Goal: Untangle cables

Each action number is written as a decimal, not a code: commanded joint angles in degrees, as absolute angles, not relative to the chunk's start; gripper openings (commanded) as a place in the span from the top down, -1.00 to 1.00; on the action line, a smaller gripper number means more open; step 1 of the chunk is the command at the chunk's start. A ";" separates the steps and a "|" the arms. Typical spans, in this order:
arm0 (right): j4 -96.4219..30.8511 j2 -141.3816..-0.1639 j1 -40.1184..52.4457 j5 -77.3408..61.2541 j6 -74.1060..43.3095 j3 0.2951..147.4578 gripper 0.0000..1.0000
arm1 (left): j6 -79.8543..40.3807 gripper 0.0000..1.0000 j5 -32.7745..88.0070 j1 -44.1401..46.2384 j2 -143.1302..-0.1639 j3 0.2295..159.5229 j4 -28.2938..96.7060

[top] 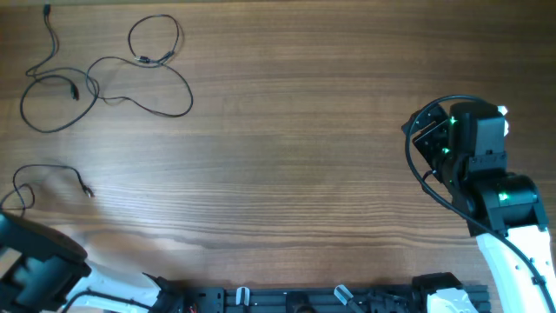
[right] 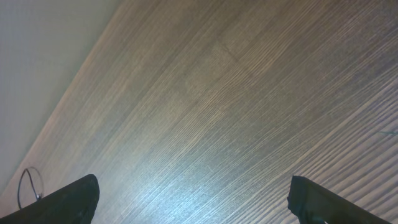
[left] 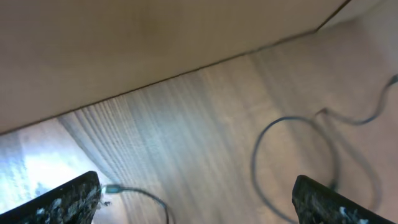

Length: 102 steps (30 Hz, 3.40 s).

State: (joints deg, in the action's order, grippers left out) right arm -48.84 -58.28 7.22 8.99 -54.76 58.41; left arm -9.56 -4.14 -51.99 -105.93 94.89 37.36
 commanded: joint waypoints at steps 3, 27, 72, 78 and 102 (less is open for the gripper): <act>-48.84 -58.74 7.09 8.69 -52.01 58.59 -0.99 | 1.02 -1.00 -6.55 -49.23 -109.12 94.80 36.67; -47.72 -58.74 7.09 8.95 -44.01 58.59 -0.99 | -30.92 -1.00 -29.80 -44.31 -113.16 94.70 54.17; -47.13 -61.93 7.09 4.78 -40.71 58.59 -0.99 | -44.18 -1.00 -11.49 -58.63 -110.08 76.82 37.65; -47.27 -61.93 7.09 2.85 -40.69 58.59 -0.99 | -44.10 -1.00 -11.40 -59.53 -113.08 76.82 35.68; -50.17 -61.93 7.09 2.87 -40.66 58.59 -1.00 | -43.75 -0.58 -11.79 -59.55 -124.97 73.17 33.50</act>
State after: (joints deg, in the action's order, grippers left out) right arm -50.11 -61.56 7.22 3.40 -41.69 58.41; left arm -43.62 -14.11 -59.31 -118.98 78.19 35.40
